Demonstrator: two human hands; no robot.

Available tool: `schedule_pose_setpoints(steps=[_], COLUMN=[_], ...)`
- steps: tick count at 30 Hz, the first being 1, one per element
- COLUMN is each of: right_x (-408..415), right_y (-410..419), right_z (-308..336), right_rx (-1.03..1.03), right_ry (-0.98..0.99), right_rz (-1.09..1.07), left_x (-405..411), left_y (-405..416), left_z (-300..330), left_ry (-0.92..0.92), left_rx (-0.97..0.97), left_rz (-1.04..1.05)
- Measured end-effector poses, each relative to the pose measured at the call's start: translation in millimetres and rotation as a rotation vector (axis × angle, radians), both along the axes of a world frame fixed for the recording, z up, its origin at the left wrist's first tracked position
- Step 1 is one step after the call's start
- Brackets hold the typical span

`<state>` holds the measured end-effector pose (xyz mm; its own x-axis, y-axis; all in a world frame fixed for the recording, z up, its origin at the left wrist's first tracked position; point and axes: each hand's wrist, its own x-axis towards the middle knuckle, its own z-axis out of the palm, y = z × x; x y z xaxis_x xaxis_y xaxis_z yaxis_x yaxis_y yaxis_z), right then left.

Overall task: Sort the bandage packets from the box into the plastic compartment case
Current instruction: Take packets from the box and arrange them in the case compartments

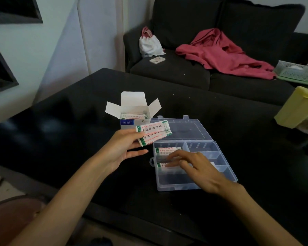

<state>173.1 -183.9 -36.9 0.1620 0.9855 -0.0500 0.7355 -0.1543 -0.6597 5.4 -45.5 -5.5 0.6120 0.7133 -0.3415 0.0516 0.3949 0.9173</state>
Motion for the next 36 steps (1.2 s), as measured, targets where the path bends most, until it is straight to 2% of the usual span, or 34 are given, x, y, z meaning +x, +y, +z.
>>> schedule_pose_setpoints(steps=[5,9,11,14,16,19,23,27,36], right_x=[0,8,6,-6,-12,-15,-21,-27,-22], right_y=[3,6,9,12,12,14,19,21,17], right_z=[-2,20,32,34,30,26,23,23,23], right_rx=[0.098,0.411,0.336,0.086,0.123,0.218,0.247,0.203,0.165], right_ry=[0.216,0.399,0.497,0.452,0.434,0.588,0.725,0.859,1.401], right_rz=[-0.097,-0.455,-0.440,-0.310,-0.344,-0.475,-0.618,-0.714,-0.782], left_x=[1,-1,1,8,11,14,19,21,22], left_y=[-1,-2,-5,-11,-14,-19,-25,-29,-25], left_z=[0,-1,-1,0,-1,-4,-5,-4,-6], left_ry=[0.006,0.084,0.133,0.179,0.170,0.102,0.032,0.038,0.092], left_rx=[0.020,0.170,0.217,0.261,0.269,0.192,0.100,0.253,0.364], left_rz=[-0.024,-0.146,-0.247,-0.313,-0.293,-0.245,-0.097,-0.027,0.019])
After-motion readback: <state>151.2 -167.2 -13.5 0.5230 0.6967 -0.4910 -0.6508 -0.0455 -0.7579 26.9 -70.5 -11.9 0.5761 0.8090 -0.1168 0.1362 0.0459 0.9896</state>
